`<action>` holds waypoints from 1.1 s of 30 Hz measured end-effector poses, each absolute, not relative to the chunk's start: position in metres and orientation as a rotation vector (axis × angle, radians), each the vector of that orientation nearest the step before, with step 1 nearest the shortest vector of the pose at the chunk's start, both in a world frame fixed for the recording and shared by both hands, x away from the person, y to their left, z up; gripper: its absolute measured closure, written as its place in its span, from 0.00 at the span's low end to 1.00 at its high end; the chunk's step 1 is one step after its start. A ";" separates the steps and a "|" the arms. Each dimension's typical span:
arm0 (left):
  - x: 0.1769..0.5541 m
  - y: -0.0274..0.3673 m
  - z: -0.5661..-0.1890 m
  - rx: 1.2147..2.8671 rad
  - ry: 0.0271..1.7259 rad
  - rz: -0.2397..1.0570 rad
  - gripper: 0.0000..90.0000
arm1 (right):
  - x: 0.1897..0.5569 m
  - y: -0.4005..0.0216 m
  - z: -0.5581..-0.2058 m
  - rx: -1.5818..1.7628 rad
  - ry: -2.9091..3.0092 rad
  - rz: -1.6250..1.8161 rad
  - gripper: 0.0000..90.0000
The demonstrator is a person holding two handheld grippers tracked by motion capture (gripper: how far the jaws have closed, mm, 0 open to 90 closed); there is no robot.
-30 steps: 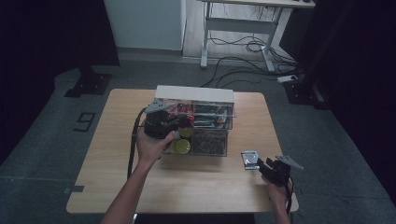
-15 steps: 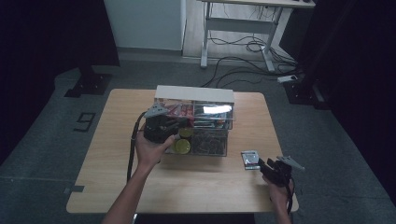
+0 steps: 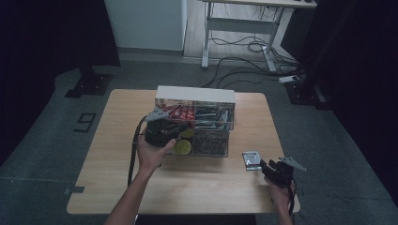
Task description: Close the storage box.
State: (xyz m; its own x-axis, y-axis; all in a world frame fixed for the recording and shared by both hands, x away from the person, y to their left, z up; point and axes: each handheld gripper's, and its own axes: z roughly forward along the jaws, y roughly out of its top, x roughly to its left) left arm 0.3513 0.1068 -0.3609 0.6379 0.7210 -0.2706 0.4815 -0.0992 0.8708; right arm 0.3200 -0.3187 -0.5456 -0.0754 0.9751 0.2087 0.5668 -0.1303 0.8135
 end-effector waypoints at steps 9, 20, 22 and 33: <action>0.351 0.107 -0.361 1.750 0.975 0.271 0.98 | 0.320 -0.319 -0.546 1.721 1.658 1.112 0.59; 0.345 0.115 -0.366 1.728 0.912 0.287 0.68 | 0.319 -0.319 -0.545 1.707 1.659 1.137 0.57; 0.343 0.116 -0.367 1.728 0.908 0.286 0.64 | 0.319 -0.319 -0.545 1.692 1.660 1.147 0.57; 0.332 0.128 -0.376 1.734 0.925 0.320 0.55 | 0.317 -0.318 -0.542 1.688 1.637 1.125 0.52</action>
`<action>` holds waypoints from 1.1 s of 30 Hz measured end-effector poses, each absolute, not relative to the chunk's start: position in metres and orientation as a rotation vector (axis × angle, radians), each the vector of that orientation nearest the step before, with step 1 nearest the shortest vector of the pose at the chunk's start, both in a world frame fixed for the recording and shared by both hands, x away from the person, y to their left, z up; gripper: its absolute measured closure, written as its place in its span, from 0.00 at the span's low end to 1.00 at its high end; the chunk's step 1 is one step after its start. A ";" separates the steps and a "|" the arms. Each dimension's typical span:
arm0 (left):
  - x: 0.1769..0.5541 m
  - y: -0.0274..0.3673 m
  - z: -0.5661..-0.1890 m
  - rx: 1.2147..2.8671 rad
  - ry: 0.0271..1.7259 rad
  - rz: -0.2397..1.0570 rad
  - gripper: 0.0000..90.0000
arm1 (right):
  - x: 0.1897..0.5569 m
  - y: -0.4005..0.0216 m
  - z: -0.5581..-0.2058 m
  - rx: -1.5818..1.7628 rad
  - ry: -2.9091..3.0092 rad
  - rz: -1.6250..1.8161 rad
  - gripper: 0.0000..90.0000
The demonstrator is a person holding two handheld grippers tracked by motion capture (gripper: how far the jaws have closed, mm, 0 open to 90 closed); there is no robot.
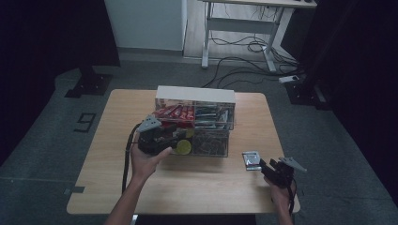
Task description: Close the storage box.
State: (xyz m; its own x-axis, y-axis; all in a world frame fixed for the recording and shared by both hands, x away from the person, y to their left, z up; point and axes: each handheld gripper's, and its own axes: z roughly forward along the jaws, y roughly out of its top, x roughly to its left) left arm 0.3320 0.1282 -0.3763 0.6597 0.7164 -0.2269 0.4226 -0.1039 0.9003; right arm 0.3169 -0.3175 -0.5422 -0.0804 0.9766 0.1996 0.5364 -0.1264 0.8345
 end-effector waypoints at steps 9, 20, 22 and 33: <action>0.319 0.144 -0.387 1.732 0.938 0.362 0.53 | 0.314 -0.318 -0.541 1.686 1.631 1.120 0.51; 0.310 0.162 -0.415 1.765 0.999 0.422 0.51 | 0.311 -0.315 -0.541 1.644 1.682 1.130 0.50; 0.310 0.167 -0.424 1.768 1.015 0.421 0.50 | 0.311 -0.315 -0.541 1.636 1.692 1.131 0.49; 0.318 0.191 -0.474 1.809 1.129 0.397 0.48 | 0.309 -0.311 -0.542 1.586 1.766 1.152 0.47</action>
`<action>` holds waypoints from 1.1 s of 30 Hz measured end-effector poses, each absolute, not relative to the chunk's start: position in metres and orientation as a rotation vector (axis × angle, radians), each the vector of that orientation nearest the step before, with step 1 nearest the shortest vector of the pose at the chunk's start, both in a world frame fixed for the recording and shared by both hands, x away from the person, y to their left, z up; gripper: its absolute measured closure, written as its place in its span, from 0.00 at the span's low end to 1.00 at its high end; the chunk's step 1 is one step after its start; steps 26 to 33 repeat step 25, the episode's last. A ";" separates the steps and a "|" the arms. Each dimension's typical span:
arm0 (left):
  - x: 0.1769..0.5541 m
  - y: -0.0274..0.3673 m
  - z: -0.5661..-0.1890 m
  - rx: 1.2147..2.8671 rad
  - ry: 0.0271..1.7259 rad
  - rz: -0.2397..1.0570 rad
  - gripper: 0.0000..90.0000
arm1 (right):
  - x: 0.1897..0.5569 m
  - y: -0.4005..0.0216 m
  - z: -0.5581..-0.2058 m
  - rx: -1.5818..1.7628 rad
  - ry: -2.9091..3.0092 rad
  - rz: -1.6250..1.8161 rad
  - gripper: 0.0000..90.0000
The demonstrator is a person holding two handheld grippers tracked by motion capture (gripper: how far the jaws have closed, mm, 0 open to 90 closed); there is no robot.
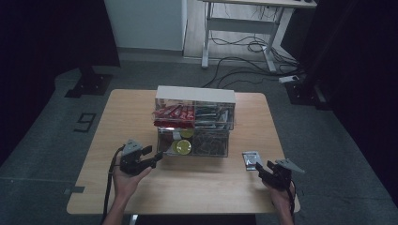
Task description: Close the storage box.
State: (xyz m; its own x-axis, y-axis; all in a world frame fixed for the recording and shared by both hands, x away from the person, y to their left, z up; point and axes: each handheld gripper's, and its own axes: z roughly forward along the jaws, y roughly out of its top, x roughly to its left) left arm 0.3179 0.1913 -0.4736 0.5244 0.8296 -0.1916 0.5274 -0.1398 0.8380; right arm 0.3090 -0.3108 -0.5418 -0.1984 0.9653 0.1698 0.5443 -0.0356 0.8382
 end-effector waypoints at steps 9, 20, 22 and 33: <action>0.322 0.200 -0.505 1.854 1.188 0.361 0.48 | 0.309 -0.303 -0.545 1.527 1.838 1.158 0.45; 0.321 0.202 -0.511 1.846 1.209 0.364 0.48 | 0.311 -0.301 -0.547 1.530 1.852 1.142 0.45; 0.321 0.201 -0.514 1.858 1.212 0.364 0.48 | 0.311 -0.301 -0.547 1.528 1.852 1.142 0.45; 0.323 0.200 -0.516 1.878 1.219 0.361 0.48 | 0.311 -0.302 -0.547 1.532 1.848 1.144 0.44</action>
